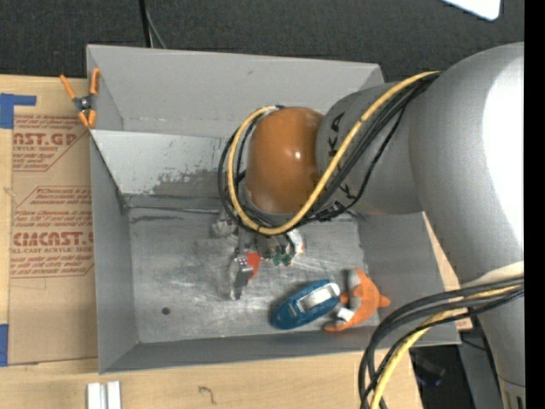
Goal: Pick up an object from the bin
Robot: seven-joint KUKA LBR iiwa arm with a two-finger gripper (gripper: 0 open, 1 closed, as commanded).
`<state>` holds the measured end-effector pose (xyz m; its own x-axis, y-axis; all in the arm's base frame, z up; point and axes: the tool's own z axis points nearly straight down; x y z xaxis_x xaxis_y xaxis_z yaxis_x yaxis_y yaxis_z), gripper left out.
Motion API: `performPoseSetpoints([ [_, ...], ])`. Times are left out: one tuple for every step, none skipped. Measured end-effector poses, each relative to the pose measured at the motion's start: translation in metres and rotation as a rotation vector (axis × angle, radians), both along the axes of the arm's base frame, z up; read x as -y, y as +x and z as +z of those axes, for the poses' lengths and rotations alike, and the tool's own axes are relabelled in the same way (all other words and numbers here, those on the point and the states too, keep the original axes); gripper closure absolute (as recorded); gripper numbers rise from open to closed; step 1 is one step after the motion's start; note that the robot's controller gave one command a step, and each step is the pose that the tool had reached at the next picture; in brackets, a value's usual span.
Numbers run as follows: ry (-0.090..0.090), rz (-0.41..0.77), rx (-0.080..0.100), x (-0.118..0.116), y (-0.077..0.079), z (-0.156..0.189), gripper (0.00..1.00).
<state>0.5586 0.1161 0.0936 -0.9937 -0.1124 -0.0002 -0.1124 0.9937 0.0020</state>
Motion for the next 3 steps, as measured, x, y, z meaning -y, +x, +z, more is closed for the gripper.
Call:
performPoseSetpoints([
  [-0.001,0.011,0.0,0.05,-0.028,0.002,0.0],
  [0.016,0.005,-0.011,0.067,0.02,-0.005,1.0],
  [0.016,0.005,-0.011,0.067,0.02,-0.005,1.0],
])
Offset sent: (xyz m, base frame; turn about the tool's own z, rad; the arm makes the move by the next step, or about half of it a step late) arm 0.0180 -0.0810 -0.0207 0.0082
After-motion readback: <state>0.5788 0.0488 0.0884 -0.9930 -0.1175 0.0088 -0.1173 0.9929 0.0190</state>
